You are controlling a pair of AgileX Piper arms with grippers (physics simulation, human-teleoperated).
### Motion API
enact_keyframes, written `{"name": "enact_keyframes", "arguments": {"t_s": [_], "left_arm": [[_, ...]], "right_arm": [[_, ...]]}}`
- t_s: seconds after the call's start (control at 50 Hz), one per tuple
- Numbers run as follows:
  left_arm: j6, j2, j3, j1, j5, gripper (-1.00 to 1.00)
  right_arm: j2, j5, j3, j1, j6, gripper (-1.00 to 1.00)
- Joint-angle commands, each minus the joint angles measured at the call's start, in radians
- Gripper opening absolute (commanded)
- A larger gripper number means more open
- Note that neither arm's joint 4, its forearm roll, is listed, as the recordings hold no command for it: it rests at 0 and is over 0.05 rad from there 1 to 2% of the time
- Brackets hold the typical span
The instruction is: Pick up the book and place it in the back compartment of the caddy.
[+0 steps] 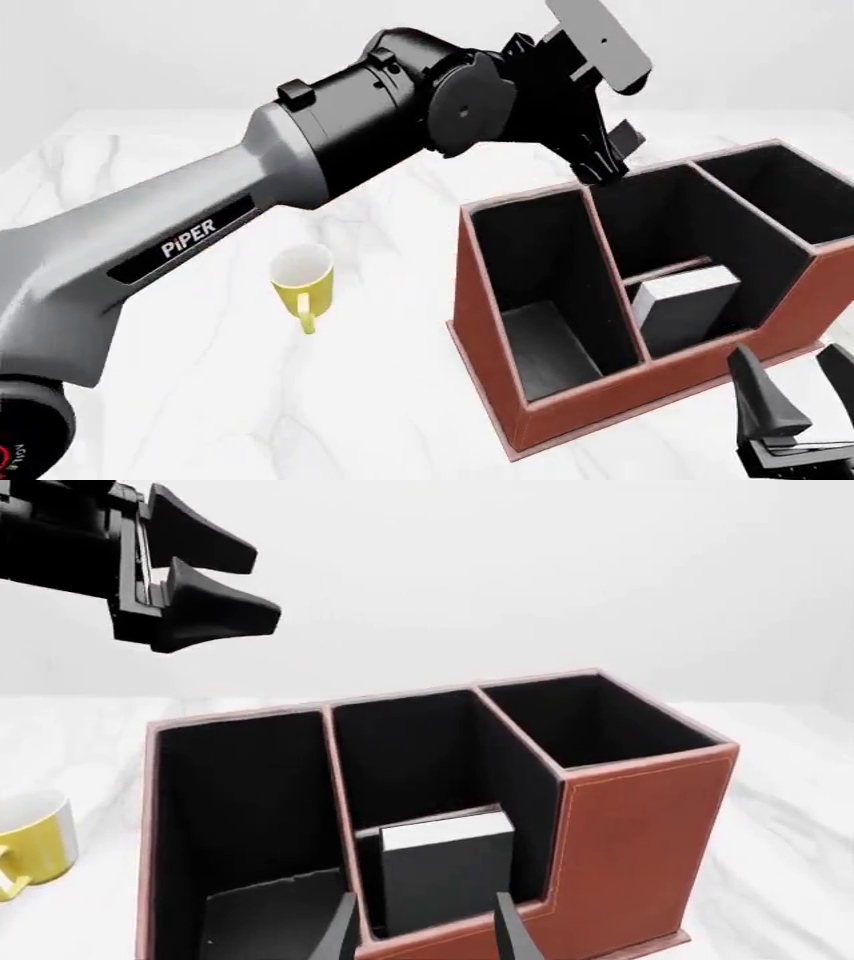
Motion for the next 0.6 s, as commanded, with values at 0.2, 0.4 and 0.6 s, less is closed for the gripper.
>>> {"name": "enact_keyframes", "arguments": {"t_s": [0.2,0.4,0.6], "left_arm": [[0.043,-0.337,0.505,0.140,-0.215,1.00],[0.003,-0.360,0.581,0.204,-0.265,1.00],[-0.010,-0.337,0.580,0.225,-0.295,1.00]], "right_arm": [[-0.027,0.024,0.000,0.002,0.003,1.00],[-0.047,0.039,0.000,0.002,-0.007,1.00],[0.340,-0.241,-0.009,0.042,-0.003,1.00]]}}
